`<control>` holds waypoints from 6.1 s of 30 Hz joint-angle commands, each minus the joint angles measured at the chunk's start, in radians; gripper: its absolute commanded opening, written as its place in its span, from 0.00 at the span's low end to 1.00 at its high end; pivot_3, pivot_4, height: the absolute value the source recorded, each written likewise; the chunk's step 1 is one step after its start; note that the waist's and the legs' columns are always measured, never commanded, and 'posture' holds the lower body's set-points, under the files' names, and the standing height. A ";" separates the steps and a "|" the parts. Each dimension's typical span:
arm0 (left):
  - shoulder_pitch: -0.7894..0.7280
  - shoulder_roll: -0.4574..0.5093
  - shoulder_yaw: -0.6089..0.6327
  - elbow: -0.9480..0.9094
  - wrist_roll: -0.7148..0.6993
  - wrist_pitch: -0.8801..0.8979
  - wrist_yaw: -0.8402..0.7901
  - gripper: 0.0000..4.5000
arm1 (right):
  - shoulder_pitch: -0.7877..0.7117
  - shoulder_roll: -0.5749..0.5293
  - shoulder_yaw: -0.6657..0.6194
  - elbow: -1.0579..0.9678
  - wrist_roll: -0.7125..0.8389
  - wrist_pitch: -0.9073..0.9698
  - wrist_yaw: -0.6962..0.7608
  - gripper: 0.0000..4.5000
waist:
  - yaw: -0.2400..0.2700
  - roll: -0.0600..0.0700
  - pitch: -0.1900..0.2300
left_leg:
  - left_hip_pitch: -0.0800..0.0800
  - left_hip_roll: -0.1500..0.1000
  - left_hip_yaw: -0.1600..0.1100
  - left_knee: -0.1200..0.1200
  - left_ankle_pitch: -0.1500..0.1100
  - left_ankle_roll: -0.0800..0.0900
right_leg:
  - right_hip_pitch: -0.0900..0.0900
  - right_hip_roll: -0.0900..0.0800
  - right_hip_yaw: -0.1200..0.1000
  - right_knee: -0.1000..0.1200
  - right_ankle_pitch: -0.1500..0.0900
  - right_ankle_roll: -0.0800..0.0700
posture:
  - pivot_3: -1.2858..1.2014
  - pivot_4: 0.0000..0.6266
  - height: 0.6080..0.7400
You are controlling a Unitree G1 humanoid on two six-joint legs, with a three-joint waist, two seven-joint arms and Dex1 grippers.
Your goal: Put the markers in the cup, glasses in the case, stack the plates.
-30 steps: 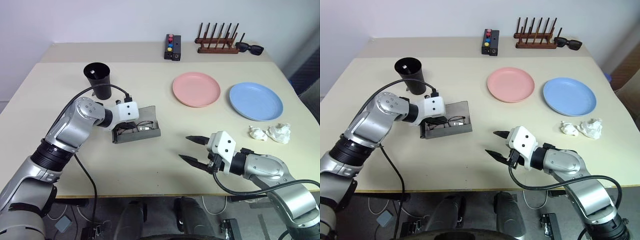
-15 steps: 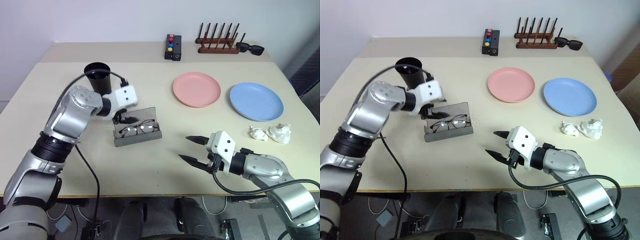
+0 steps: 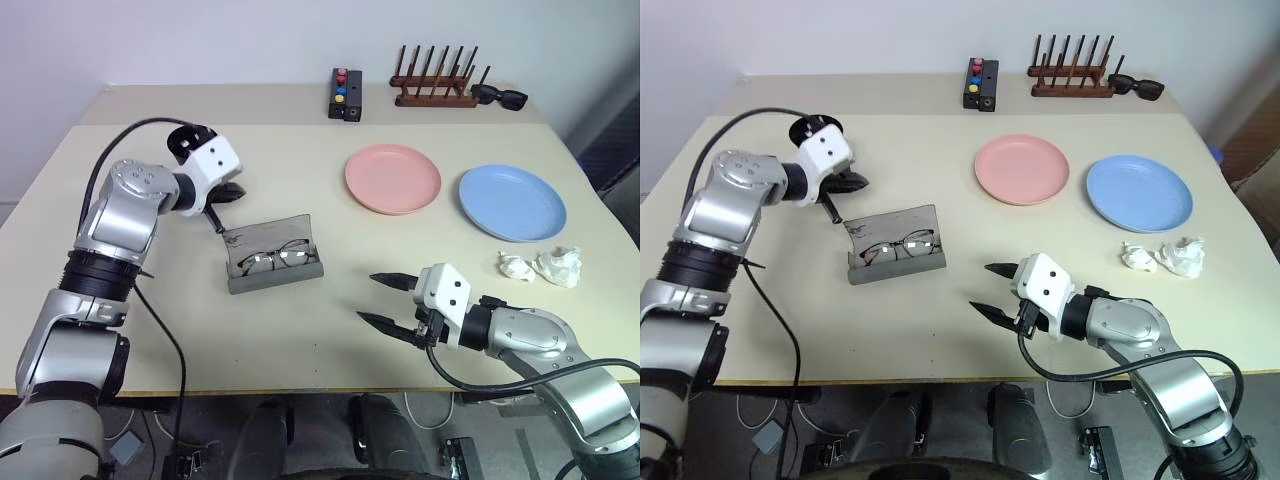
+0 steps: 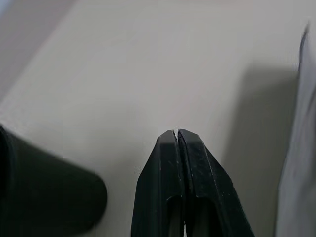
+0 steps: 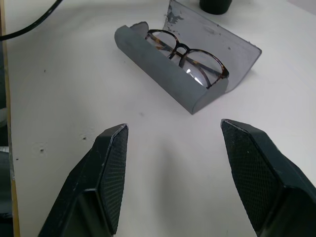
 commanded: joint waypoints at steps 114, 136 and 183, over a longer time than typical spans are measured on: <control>0.396 -0.192 0.181 -0.580 -0.498 0.051 0.019 0.00 | -0.537 -0.228 -0.035 1.290 -0.534 -0.711 -0.017 0.53 | -0.029 0.002 0.002 | 0.002 0.000 0.007 -0.001 0.000 0.000 | 0.000 -0.001 0.003 0.000 0.001 -0.001 | 0.52 0.24 0.96; 0.397 -0.189 0.216 -0.558 -0.477 0.024 0.068 0.00 | -0.526 -0.243 -0.036 1.207 -0.557 -0.872 -0.100 0.01 | -0.027 0.003 0.002 | 0.002 0.000 0.006 -0.001 0.000 0.000 | 0.000 -0.001 0.003 0.000 0.001 -0.001 | 0.52 0.24 0.96; 0.325 -0.274 0.120 -0.590 -0.520 0.034 0.050 0.00 | 0.063 -0.156 -0.376 0.591 -0.329 -0.193 -0.065 0.55 | -0.005 0.003 0.002 | 0.008 0.001 0.003 -0.001 0.000 0.000 | 0.013 -0.001 0.002 -0.013 0.002 0.000 | 0.52 0.24 0.96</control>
